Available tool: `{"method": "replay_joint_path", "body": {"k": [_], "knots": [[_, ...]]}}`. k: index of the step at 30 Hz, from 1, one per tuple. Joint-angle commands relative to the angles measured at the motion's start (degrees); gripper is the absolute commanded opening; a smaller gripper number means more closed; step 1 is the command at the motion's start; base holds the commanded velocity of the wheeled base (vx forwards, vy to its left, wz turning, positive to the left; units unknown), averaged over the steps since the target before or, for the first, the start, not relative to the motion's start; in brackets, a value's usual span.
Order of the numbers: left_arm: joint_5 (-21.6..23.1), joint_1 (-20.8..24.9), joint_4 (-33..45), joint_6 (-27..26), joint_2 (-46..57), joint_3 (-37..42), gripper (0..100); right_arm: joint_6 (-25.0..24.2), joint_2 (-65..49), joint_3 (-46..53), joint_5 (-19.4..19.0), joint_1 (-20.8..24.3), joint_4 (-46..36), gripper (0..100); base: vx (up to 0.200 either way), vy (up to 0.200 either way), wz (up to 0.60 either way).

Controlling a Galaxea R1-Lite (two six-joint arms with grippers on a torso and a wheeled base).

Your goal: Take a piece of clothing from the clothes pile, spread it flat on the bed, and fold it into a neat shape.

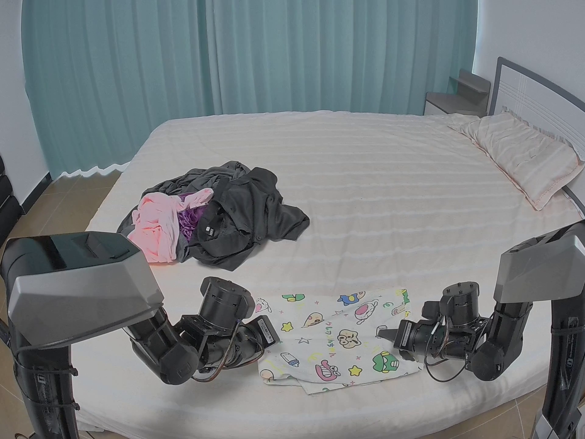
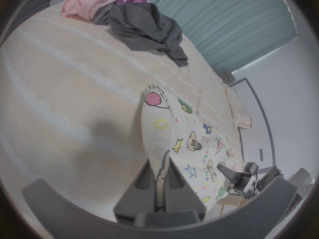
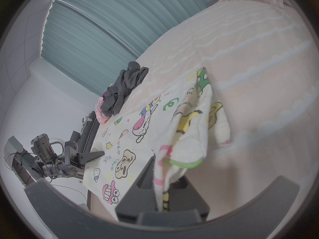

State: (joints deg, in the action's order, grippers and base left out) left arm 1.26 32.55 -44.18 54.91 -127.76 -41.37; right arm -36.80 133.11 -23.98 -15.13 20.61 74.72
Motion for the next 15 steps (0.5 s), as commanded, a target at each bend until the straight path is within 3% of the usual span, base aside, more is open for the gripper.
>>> {"method": "replay_joint_path", "body": {"k": [1, 12, 13, 15], "knots": [[0.0, -0.3, 0.1, 0.0, -0.4, 0.2, 0, 0.1, -0.3, 0.5, 0.0, 0.1, 0.1, 0, 0.000, 0.000, 0.00], [0.8, -0.2, -0.1, 0.0, -0.5, 1.4, 0, 0.1, -0.3, 0.9, -0.1, 0.0, 0.0, 0, 0.000, 0.000, 0.00], [0.8, -0.2, -0.1, 0.0, -0.5, 1.5, 100, 0.1, -0.4, 1.0, -0.1, 0.0, -0.1, 100, 0.000, 0.000, 0.00], [0.8, -0.2, -0.2, 0.0, -0.4, 1.7, 100, 0.2, -0.4, 1.7, 0.0, 0.0, -0.1, 100, 0.000, 0.000, 0.00]]}}
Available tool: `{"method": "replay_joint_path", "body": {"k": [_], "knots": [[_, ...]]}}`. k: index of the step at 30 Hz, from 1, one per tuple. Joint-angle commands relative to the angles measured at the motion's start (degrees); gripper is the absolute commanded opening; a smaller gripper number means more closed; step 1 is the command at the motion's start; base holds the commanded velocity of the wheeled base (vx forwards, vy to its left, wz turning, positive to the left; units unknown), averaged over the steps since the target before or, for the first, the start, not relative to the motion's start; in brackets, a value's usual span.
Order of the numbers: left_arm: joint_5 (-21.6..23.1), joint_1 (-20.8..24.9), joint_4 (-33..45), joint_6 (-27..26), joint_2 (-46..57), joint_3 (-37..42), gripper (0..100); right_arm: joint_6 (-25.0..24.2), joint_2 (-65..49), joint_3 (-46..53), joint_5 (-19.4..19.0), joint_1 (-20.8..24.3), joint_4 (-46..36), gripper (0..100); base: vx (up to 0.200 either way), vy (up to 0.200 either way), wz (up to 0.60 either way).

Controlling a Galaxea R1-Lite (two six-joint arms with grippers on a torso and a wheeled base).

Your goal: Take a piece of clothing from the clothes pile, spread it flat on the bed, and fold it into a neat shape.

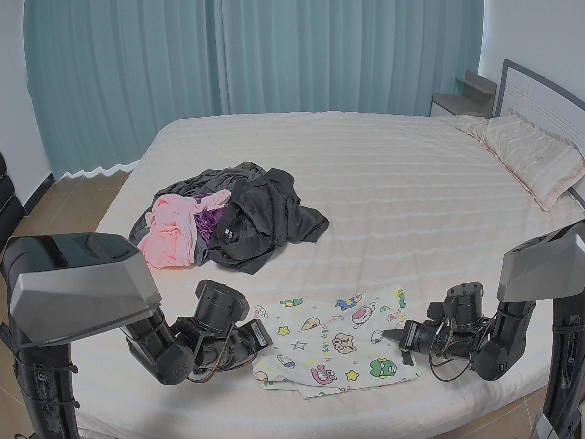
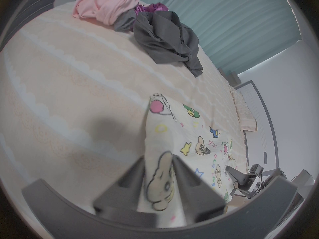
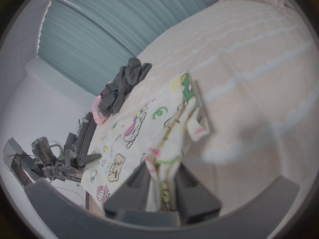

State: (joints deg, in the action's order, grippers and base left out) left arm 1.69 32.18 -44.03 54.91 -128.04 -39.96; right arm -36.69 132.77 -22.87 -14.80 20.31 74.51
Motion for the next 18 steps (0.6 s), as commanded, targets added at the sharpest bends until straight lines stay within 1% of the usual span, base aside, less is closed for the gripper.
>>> {"method": "replay_joint_path", "body": {"k": [1, 4, 7, 10, 12, 14, 15, 16, 18], "knots": [[0.3, 0.2, -0.4, 0.0, -0.1, 0.6, 100, 0.2, -0.2, 1.4, -0.4, 0.3, 0.2, 100, 0.000, 0.000, 0.00], [0.4, 0.2, -1.1, 0.0, 0.0, 1.3, 100, 1.2, -1.0, 2.7, -0.4, 0.1, 0.2, 100, 0.000, 0.000, 0.00], [0.8, 0.0, -4.1, 0.0, 0.4, 3.3, 100, 2.2, -2.8, 4.1, -0.6, -1.1, 0.2, 100, 0.000, 0.000, 0.00], [2.2, -1.9, -8.4, 0.1, 1.3, 5.0, 100, 2.2, -5.8, 5.4, -0.7, -1.9, -0.6, 100, 0.000, 0.000, 0.00], [2.9, -2.6, -9.1, 0.2, 1.4, 5.1, 100, 2.3, -6.6, 5.9, -0.7, -2.0, -0.7, 100, 0.000, 0.000, 0.00], [5.2, -4.3, -9.6, 1.8, 2.3, 5.1, 100, 3.6, -8.3, 8.5, -0.7, -2.1, -0.7, 100, 0.000, 0.000, 0.00], [5.6, -4.6, -9.7, 2.2, 2.4, 5.1, 100, 3.9, -8.5, 8.8, -0.7, -2.1, -0.7, 100, 0.000, 0.000, 0.00], [7.3, -5.0, -9.7, 3.6, 3.1, 5.0, 100, 4.7, -8.8, 10.5, -0.7, -1.8, -0.7, 100, 0.000, 0.000, 0.00], [8.7, -5.6, -9.7, 4.3, 3.6, 5.0, 100, 5.3, -8.8, 12.1, -0.7, -1.2, -0.6, 100, 0.000, 0.000, 0.00]]}}
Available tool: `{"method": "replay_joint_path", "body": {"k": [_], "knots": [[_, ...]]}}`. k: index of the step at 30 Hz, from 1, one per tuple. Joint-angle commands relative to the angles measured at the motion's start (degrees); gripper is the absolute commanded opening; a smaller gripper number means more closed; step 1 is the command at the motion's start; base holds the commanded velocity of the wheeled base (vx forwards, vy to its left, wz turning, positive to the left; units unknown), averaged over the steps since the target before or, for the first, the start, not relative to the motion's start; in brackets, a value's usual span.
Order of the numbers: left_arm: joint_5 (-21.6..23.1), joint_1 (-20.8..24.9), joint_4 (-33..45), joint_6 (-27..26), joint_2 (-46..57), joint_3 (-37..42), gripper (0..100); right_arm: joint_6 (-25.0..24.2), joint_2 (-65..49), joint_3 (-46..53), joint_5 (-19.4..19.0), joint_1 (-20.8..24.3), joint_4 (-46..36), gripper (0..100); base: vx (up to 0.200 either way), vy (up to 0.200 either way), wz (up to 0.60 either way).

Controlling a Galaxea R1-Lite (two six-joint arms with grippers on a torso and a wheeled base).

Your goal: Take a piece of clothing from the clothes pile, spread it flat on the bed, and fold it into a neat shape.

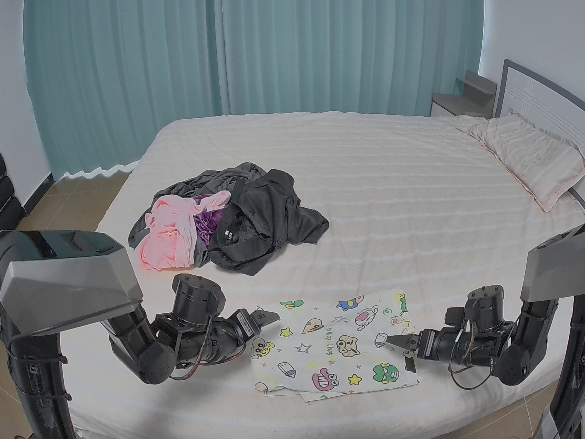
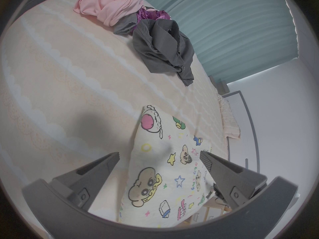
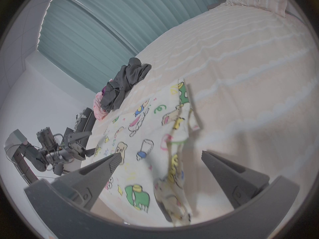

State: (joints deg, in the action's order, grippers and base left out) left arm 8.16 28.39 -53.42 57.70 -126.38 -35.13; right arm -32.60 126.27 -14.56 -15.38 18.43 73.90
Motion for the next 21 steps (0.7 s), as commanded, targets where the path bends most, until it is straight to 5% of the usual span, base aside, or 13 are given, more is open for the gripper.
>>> {"method": "replay_joint_path", "body": {"k": [1, 18, 19, 21], "knots": [[2.4, -1.9, -0.3, 1.5, 1.9, 0.2, 100, 1.4, -2.3, 4.2, -0.1, 1.0, 0.0, 100, 0.000, 0.000, 0.00], [2.5, -2.1, -0.3, 1.5, 1.4, -0.4, 100, 2.6, -4.6, 11.4, 0.2, 5.4, 0.7, 100, 0.000, 0.000, 0.00], [2.5, -2.1, -0.3, 1.5, 1.4, -0.4, 100, 2.7, -4.5, 11.6, 0.2, 5.4, 0.7, 0, 0.000, 0.000, 0.00], [2.5, -2.1, -0.3, 1.5, 1.4, -0.4, 100, 3.0, -4.4, 11.7, 0.2, 5.4, 0.2, 0, 0.000, 0.000, 0.00]]}}
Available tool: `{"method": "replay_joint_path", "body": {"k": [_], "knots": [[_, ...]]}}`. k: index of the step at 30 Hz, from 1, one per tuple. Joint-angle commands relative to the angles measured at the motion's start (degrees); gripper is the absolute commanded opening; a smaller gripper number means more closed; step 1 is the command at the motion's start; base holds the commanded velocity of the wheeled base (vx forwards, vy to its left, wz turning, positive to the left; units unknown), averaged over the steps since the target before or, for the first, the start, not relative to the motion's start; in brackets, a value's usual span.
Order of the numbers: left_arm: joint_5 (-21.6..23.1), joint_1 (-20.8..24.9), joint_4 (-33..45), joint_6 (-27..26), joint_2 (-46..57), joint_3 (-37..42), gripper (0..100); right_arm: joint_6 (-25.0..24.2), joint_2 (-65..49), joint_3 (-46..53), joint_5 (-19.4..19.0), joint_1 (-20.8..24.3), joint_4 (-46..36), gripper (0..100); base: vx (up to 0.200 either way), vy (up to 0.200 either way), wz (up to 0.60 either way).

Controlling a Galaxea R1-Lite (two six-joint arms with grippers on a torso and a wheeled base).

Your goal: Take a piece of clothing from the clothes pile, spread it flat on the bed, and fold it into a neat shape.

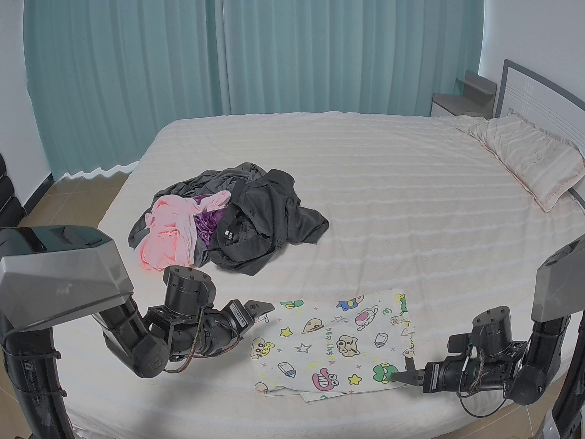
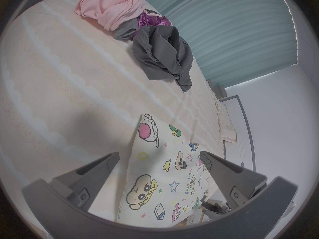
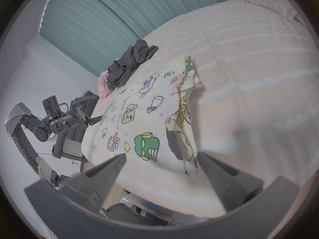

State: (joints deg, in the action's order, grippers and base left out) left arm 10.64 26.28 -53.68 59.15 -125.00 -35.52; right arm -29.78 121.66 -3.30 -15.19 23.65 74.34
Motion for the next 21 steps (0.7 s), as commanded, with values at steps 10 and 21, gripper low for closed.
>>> {"method": "replay_joint_path", "body": {"k": [10, 21], "knots": [[0.0, 0.0, 0.0, 0.0, -0.1, -0.1, 100, 8.2, 3.3, 3.3, 0.1, -1.5, -0.7, 0, 0.000, 0.000, 0.00], [0.0, 0.1, -0.1, 0.0, -0.3, -0.1, 100, 11.3, 0.2, 3.3, 0.2, -2.1, -6.1, 0, 0.000, 0.000, 0.00]]}}
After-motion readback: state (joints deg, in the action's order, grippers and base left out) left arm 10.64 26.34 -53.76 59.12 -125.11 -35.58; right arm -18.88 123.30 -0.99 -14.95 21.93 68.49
